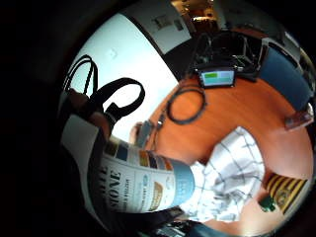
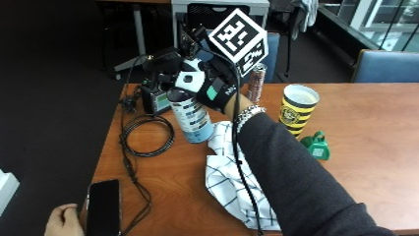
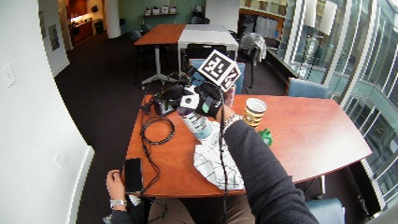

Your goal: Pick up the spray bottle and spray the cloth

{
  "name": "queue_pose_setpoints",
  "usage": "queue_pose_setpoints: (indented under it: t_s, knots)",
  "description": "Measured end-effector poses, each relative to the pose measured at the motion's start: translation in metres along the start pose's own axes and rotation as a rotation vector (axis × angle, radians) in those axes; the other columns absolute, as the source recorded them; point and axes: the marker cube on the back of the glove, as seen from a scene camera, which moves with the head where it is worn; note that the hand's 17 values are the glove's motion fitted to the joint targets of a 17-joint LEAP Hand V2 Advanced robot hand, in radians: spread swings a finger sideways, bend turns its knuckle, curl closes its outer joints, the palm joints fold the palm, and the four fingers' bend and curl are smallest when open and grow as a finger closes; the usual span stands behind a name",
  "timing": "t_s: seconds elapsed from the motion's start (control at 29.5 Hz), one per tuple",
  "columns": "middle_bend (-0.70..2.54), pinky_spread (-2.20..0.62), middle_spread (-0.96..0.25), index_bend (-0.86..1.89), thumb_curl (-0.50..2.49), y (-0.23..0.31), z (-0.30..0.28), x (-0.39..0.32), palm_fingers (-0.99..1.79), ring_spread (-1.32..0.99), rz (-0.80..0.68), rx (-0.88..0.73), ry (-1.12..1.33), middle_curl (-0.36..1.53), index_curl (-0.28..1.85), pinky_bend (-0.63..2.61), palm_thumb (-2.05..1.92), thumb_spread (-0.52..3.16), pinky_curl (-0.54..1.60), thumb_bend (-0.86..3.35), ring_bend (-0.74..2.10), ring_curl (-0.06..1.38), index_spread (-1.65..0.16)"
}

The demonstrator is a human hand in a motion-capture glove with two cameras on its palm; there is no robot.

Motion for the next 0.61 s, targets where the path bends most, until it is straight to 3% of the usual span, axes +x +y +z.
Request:
queue_pose_setpoints:
  t_s: [0.31, 0.61]
  knots:
    - [0.46, -0.21, -0.26, 0.19, 0.47, -0.013, 0.019, 0.024, 1.29, -0.21, 0.048, 0.346, -0.24, 0.47, 0.48, 0.42, 0.87, 1.06, 0.38, -0.02, 0.47, 0.41, -0.3]
    - [0.46, -0.2, -0.25, 0.19, 0.46, -0.009, 0.03, 0.069, 1.27, -0.2, 0.087, 0.508, -0.191, 0.47, 0.48, 0.38, 0.9, 1.08, 0.37, -0.01, 0.44, 0.41, -0.3]
